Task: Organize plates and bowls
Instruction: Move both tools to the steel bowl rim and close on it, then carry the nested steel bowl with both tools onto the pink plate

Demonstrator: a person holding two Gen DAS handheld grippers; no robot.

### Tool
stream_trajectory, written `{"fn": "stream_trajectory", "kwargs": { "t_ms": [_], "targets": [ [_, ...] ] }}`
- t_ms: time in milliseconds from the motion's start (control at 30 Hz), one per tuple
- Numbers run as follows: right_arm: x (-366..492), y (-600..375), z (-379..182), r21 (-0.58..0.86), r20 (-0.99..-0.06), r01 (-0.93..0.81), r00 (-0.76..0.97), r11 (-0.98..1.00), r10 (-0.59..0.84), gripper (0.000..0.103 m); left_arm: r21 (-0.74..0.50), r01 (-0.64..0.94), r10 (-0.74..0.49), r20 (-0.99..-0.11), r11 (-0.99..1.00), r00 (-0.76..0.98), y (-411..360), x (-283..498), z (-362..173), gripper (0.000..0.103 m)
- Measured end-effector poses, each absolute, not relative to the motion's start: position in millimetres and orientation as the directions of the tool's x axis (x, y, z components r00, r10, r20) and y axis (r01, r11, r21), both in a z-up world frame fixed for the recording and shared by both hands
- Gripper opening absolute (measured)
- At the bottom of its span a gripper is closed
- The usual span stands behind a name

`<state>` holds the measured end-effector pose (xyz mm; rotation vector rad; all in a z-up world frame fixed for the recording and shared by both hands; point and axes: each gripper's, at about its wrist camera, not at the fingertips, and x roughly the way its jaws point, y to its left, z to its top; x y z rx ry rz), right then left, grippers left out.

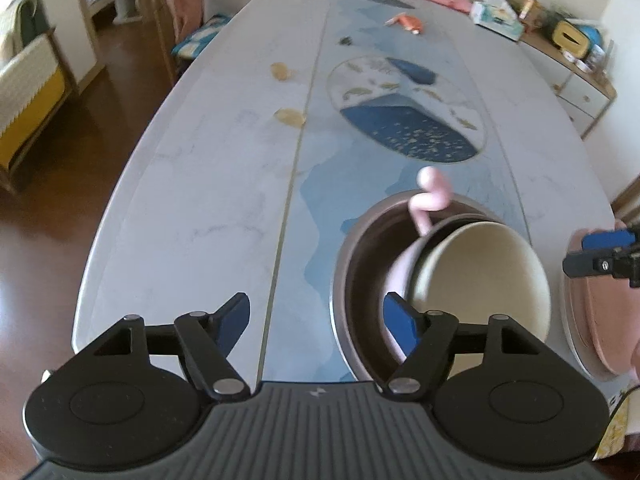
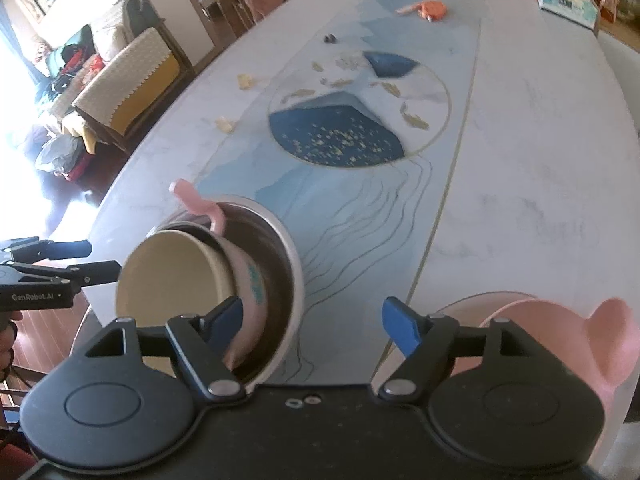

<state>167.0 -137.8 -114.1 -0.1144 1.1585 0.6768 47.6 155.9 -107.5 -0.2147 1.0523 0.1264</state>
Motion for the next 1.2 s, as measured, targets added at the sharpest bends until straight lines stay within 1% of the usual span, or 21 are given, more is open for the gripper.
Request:
{"fn": "stream_trajectory", "kwargs": {
  "t_ms": [167,200,333,400,433,500,567,600,633,700,733,767,800,967,1100,1200],
  "targets": [
    [173,-140,-129,0.294,-0.881,-0.502,0.189,0.813,0.435,0.072,-0.188,-0.262,-0.045,-0.882,0.947,0.47,170,50,-123,0.073],
    [174,-140,-132,0.299,-0.882,-0.497,0.182,0.814,0.435,0.07,-0.2,-0.267,-0.055,-0.882,0.943,0.469,172,50,-125,0.073],
    [173,-139,-138,0.319,-0.882,-0.49,0.158,0.811,0.443,0.065,-0.23,-0.272,-0.081,-0.881,0.935,0.465,173,54,-134,0.072],
    [173,-137,-141,0.323,-0.884,-0.486,0.151,0.812,0.442,0.061,-0.236,-0.273,-0.088,-0.883,0.933,0.461,173,55,-138,0.071],
    [174,-135,-143,0.325,-0.885,-0.486,0.146,0.811,0.442,0.06,-0.241,-0.272,-0.093,-0.882,0.932,0.461,173,55,-140,0.065],
    [174,-133,-148,0.324,-0.888,-0.485,0.139,0.812,0.438,0.055,-0.251,-0.272,-0.104,-0.883,0.929,0.458,172,55,-142,0.058],
    [174,-132,-152,0.33,-0.89,-0.477,0.13,0.815,0.437,0.051,-0.265,-0.284,-0.112,-0.882,0.921,0.457,172,55,-145,0.054],
    [174,-132,-154,0.335,-0.89,-0.471,0.124,0.816,0.438,0.048,-0.275,-0.289,-0.12,-0.881,0.917,0.457,173,55,-146,0.049],
    [173,-132,-155,0.338,-0.891,-0.468,0.121,0.816,0.438,0.046,-0.286,-0.295,-0.129,-0.881,0.912,0.456,174,55,-147,0.041],
    [171,-131,-157,0.34,-0.892,-0.465,0.118,0.818,0.437,0.042,-0.294,-0.305,-0.136,-0.883,0.906,0.449,174,56,-149,0.035],
    [170,-130,-158,0.341,-0.892,-0.463,0.115,0.818,0.438,0.04,-0.297,-0.309,-0.138,-0.884,0.904,0.447,174,57,-150,0.033],
    [170,-130,-159,0.344,-0.892,-0.46,0.114,0.819,0.438,0.034,-0.3,-0.31,-0.14,-0.884,0.902,0.446,173,57,-151,0.033],
    [170,-130,-159,0.351,-0.89,-0.454,0.11,0.819,0.443,0.032,-0.306,-0.308,-0.147,-0.883,0.901,0.446,173,57,-151,0.031],
    [169,-129,-159,0.366,-0.885,-0.442,0.105,0.819,0.453,0.025,-0.323,-0.297,-0.169,-0.88,0.899,0.444,170,58,-151,0.019],
    [167,-128,-158,0.377,-0.881,-0.438,0.103,0.816,0.462,0.017,-0.329,-0.291,-0.176,-0.877,0.898,0.448,168,59,-150,0.014],
    [167,-125,-157,0.377,-0.88,-0.441,0.103,0.814,0.463,0.011,-0.326,-0.284,-0.176,-0.877,0.902,0.448,167,61,-148,0.013]
  ]
}}
